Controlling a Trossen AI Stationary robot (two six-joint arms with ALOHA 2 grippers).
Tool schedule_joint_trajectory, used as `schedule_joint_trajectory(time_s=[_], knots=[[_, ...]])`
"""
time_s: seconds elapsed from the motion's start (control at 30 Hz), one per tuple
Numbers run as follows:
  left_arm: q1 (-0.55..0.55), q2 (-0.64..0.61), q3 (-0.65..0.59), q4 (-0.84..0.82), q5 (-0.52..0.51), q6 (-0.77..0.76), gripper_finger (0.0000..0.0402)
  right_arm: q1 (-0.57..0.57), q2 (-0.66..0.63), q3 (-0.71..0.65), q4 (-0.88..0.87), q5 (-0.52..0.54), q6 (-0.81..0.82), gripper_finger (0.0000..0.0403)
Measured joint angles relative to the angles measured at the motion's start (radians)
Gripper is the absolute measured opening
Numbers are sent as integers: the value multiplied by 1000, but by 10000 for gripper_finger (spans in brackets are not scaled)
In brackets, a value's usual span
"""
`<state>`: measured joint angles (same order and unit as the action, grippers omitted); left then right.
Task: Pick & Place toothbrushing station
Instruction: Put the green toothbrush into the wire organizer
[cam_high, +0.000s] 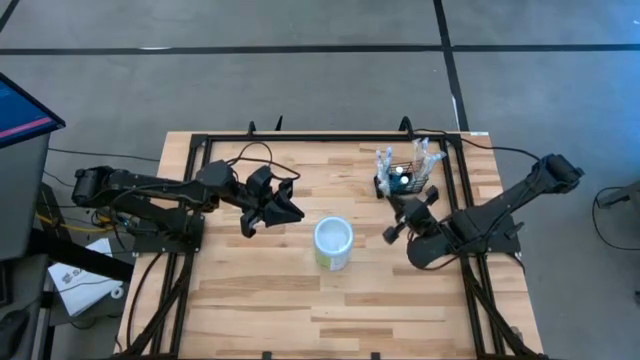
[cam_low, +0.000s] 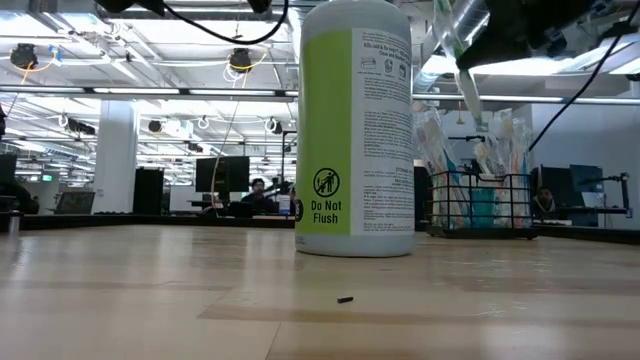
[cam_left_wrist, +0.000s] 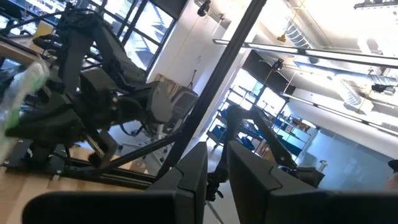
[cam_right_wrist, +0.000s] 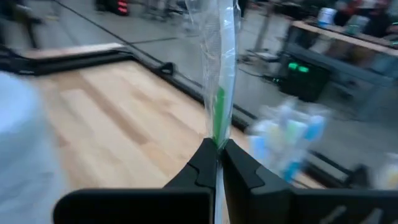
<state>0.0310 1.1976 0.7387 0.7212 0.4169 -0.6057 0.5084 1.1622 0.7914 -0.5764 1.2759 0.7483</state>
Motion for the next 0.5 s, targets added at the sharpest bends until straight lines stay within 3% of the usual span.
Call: schedule_joint_trajectory(time_s=[0.2,0.5], knots=[[-4,0,0,-1,0,0,58,41,4,-42,284,-74,-197,0],[-15,0,0,-4,0,18,58,33,6,-44,463,-194,-337,0]])
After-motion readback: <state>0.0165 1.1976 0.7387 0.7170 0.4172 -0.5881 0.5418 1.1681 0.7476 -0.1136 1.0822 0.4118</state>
